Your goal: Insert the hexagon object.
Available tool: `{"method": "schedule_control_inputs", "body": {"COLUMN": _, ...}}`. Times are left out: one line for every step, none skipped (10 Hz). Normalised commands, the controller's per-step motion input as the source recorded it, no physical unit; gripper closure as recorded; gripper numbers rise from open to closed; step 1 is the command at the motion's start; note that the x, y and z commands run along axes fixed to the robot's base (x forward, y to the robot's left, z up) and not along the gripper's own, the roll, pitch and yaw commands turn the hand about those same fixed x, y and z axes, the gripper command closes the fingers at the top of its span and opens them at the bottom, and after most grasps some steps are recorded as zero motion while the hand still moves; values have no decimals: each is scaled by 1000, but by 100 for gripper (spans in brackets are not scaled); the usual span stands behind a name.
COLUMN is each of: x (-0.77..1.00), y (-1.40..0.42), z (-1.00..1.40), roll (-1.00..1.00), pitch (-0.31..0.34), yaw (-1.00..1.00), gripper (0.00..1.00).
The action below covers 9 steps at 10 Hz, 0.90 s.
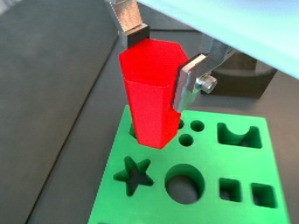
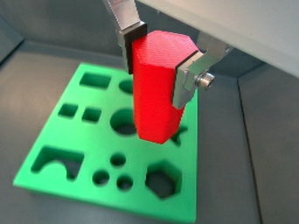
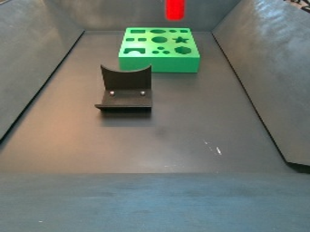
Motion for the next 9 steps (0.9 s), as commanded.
{"method": "schedule_control_inputs", "body": {"x": -143, "y": 657, "z": -543, "roll": -46, "pitch": -217, "yaw": 617, "gripper": 100}}
{"method": "schedule_control_inputs", "body": {"x": -97, "y": 523, "z": -560, "roll": -37, "pitch": -211, "yaw": 740, "gripper": 100}}
{"method": "schedule_control_inputs", "body": {"x": 0, "y": 360, "z": -574, "roll": -67, "pitch": -194, "yaw": 851, "gripper": 100}}
{"method": "schedule_control_inputs", "body": {"x": -226, "y": 111, "z": -443, "roll": -81, "pitch": -153, "yaw": 709, "gripper": 100}}
{"method": "schedule_control_inputs", "body": {"x": -174, "y": 0, "z": -337, "roll": 0, "pitch": -26, "yaw": 640, "gripper": 100}}
{"method": "schedule_control_inputs", "body": {"x": -229, "y": 60, "z": -369, "roll": 56, "pitch": 0, "yaw": 763, "gripper": 100}}
{"method": "schedule_control_inputs", "body": {"x": -263, "y": 0, "z": -234, "roll": 91, "pitch": 10, "yaw": 491, "gripper": 100}}
{"method": "schedule_control_inputs", "body": {"x": -229, "y": 60, "z": -197, "roll": 23, "pitch": 0, "yaw": 517, "gripper": 100}}
{"method": "schedule_control_inputs", "body": {"x": -57, "y": 0, "z": -226, "roll": 0, "pitch": 0, "yaw": 566, "gripper": 100}}
